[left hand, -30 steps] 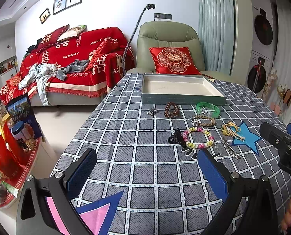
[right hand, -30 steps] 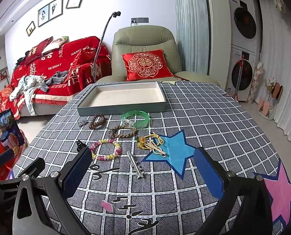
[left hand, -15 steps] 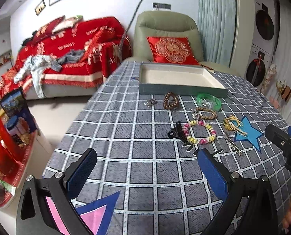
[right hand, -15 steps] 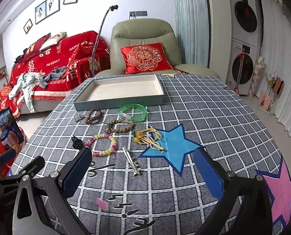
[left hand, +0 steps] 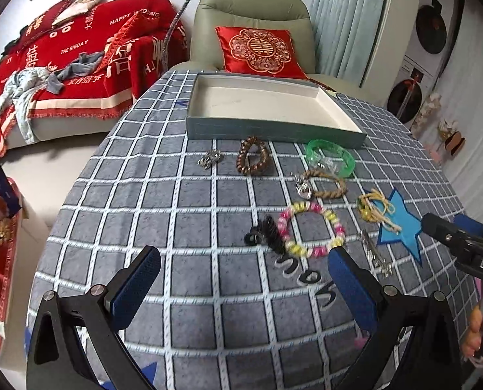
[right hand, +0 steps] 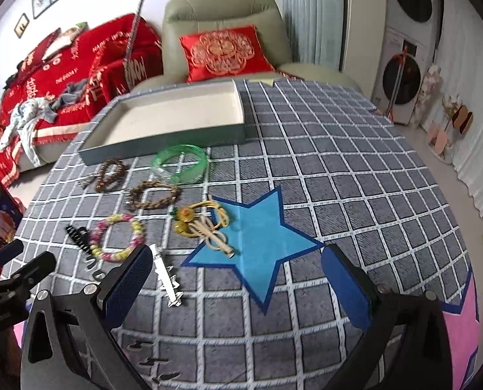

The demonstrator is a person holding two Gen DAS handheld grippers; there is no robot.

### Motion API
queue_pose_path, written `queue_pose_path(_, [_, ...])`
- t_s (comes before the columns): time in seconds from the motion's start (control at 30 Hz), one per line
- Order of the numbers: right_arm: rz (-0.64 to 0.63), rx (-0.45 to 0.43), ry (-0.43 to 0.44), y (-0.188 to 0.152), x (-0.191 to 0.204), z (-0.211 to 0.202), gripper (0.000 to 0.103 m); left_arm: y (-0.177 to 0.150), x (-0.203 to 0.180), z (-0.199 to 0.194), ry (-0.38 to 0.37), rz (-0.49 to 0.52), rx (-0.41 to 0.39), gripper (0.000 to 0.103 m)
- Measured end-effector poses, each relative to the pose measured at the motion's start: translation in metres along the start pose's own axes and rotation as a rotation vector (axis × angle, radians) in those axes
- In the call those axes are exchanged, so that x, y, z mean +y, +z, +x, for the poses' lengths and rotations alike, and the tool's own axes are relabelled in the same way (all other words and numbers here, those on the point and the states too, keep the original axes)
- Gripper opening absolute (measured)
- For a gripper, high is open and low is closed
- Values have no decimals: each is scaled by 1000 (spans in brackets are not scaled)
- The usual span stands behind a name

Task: Organize jewelry
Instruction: 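Reach the right tool to the yellow hair tie while the left tool reaches the black claw clip, then close the right tool on the yellow hair tie while the left tool grips the black claw clip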

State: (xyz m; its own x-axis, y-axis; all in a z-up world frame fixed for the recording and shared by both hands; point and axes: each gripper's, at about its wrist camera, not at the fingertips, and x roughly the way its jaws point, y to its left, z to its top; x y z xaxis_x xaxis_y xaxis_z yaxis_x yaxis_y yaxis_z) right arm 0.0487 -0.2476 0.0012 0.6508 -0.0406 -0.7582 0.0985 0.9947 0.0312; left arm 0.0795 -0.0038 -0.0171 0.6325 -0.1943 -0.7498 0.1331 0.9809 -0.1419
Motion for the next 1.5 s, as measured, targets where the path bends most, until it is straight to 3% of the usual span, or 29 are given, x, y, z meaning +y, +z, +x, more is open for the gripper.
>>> queue_pose_path(0.2, [42, 70, 26, 16, -13, 29, 102, 10, -2, 15, -18, -2, 21, 103])
queue_pose_path(0.33, [35, 102, 44, 23, -13, 46, 93, 12, -3, 29, -26, 0, 57, 101])
queue_pose_path(0.4, [38, 118, 60, 24, -12, 54, 90, 13, -3, 33, -32, 1, 64, 89])
queue_pose_path(0.43, [41, 127, 67, 25, -12, 58, 87, 13, -4, 36, -38, 3, 78, 89])
queue_pose_path(0.63, [37, 177, 103, 28, -6, 80, 53, 14, -5, 45, -54, 1, 100, 77])
queue_pose_path(0.67, [26, 176, 97, 28, -4, 81, 52, 14, -5, 46, -55, 0, 100, 74])
queue_pose_path(0.7, [15, 171, 93, 29, -2, 82, 50, 14, -5, 47, -59, 3, 100, 61])
queue_pose_path(0.73, [10, 173, 98, 30, -1, 83, 44, 14, -6, 49, -66, 7, 109, 57])
queue_pose_path(0.77, [7, 171, 102, 31, 1, 84, 33, 14, -6, 52, -72, 7, 117, 48])
queue_pose_path(0.87, [4, 179, 117, 32, 4, 86, 10, 14, -5, 52, -88, 8, 108, 46])
queue_pose_path(1.33, [57, 106, 211, 44, 0, 51, 8, 24, 0, 22, -165, 8, 42, 46])
queue_pose_path(1.5, [2, 160, 179, 44, 5, 65, 9, 23, 4, 21, -164, -2, 42, 46])
